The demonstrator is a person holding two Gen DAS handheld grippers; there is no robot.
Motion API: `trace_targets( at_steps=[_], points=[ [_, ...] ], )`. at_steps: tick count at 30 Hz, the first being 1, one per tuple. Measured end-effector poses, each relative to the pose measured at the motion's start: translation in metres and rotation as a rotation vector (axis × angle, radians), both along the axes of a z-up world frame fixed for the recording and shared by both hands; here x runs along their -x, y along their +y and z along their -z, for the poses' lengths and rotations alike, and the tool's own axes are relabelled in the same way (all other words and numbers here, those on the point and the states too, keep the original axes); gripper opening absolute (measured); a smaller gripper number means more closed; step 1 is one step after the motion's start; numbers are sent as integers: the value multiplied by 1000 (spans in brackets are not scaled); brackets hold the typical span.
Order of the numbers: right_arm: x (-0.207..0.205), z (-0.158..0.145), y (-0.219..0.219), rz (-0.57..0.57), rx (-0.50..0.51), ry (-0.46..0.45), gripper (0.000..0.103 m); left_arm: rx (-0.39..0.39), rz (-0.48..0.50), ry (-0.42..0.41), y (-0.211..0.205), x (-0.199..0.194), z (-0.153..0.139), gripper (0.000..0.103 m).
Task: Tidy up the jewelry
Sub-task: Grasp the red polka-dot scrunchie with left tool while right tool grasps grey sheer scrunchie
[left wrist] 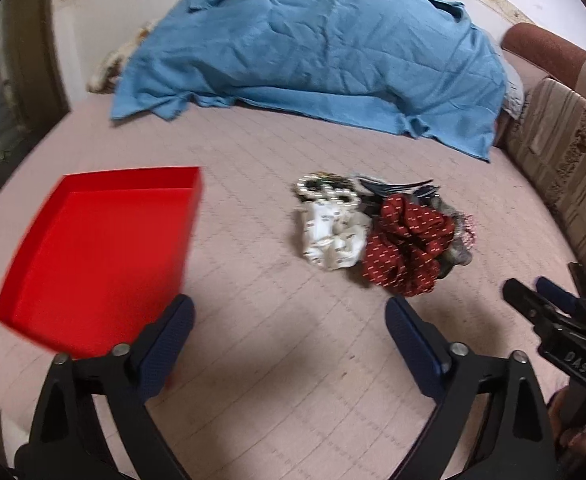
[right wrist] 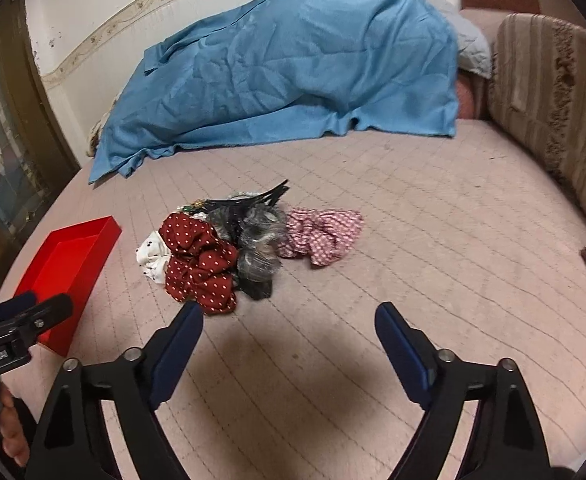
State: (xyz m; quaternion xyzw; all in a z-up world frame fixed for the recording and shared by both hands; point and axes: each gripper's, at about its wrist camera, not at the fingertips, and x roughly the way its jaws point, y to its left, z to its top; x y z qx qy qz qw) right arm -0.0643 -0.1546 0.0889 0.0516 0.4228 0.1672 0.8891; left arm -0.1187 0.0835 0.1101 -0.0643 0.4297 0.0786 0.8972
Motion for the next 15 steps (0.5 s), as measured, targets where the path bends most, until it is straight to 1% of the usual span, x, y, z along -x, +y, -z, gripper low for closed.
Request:
trace_targets(
  at_steps=[1,2,3,4,6,8,12,15],
  points=[
    [-5,2,0,-8,-17,12,86,12,14,5,-2,-6,2,87],
    [-11,5,-1,-14,-37,25,83,34,37,15,-4,-16,5,80],
    [-16,7,-2,-19,-57,37,80,52,56,23,-6,-24,7,76],
    [-23,10,-4,-26,-85,51,79,69,71,25,-9,-31,8,75],
    [-36,14,-7,-36,-137,78,72,117,108,24,-14,-49,11,74],
    [-49,19,-9,-39,-185,103,67,140,129,26,-19,-65,15,74],
    [-76,27,-11,-46,-290,153,60,161,184,26,-32,-94,24,74],
    [-91,35,-5,-56,-332,186,55,186,208,43,-36,-112,34,73]
  ],
)
